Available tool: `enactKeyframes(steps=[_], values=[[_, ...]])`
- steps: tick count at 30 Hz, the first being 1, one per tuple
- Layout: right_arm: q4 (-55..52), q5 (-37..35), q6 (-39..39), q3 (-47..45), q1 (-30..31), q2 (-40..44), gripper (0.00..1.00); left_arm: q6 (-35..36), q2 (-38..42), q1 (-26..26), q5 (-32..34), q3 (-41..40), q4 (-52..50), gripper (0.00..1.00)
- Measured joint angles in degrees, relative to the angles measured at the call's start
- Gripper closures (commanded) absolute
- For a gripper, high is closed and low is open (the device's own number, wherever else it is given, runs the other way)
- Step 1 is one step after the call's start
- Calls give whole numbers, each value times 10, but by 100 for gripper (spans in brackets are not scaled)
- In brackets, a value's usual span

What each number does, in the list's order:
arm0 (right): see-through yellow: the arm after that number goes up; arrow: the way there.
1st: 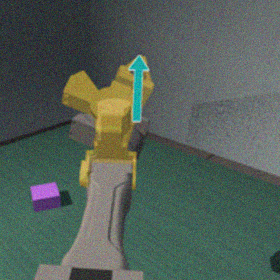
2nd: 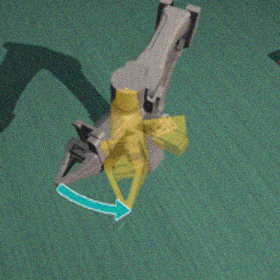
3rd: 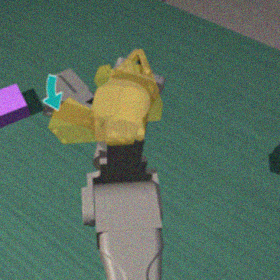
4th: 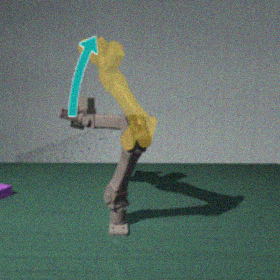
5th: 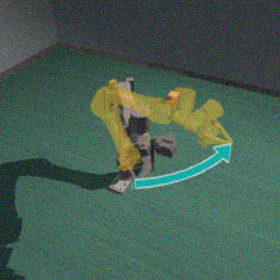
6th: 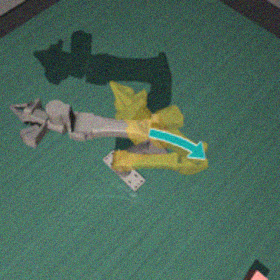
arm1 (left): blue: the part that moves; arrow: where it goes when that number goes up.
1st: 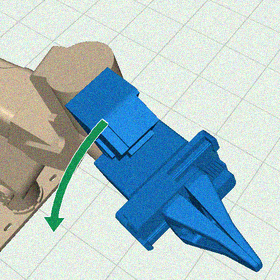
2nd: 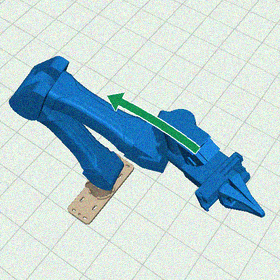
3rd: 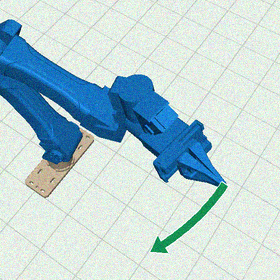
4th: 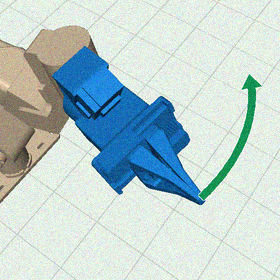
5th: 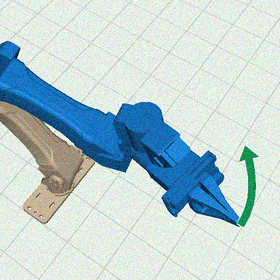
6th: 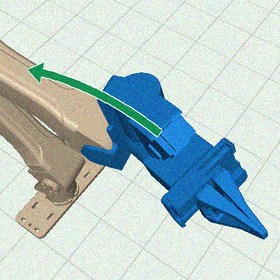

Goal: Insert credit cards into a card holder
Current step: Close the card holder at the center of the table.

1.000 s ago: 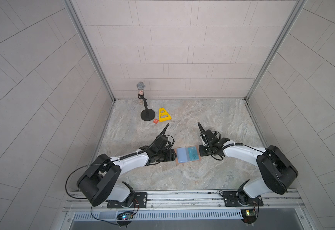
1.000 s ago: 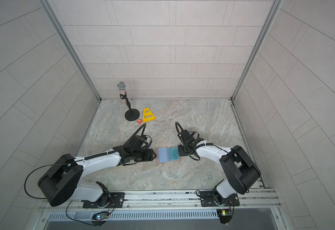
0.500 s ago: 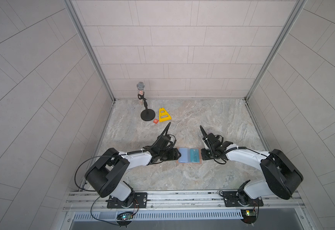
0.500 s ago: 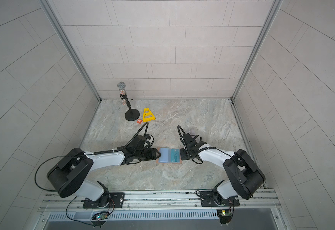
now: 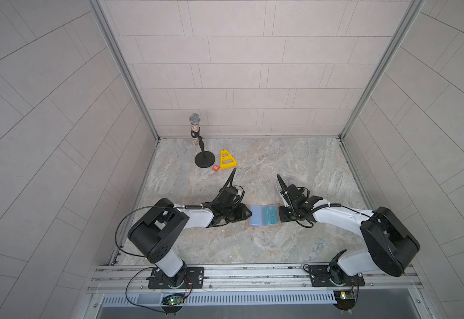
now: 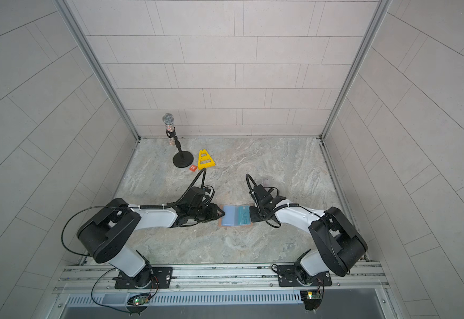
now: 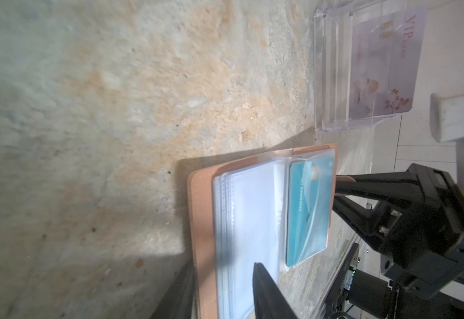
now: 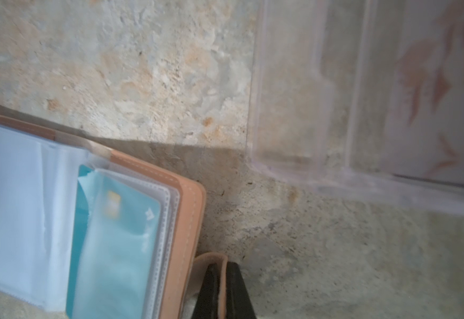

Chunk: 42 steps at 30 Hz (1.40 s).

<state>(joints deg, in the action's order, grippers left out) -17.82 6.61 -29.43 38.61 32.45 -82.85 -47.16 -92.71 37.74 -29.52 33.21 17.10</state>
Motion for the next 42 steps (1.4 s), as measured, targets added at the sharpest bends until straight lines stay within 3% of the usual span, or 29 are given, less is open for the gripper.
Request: enactKeyframes(steps=[6,9,19,29,42], values=[[0,0,0,0,0,0,100,-15,-2,0,-5,-2,15,94],[0,0,0,0,0,-1,100,-22,-2,0,-5,-3,22,100],[2,2,0,0,-1,-1,100,-34,19,0,0,-7,18,100],[27,46,-9,-1,-1,-1,100,11,115,2,67,21,-134,100],[67,74,-28,-8,12,-19,100,70,126,17,113,79,-275,100]])
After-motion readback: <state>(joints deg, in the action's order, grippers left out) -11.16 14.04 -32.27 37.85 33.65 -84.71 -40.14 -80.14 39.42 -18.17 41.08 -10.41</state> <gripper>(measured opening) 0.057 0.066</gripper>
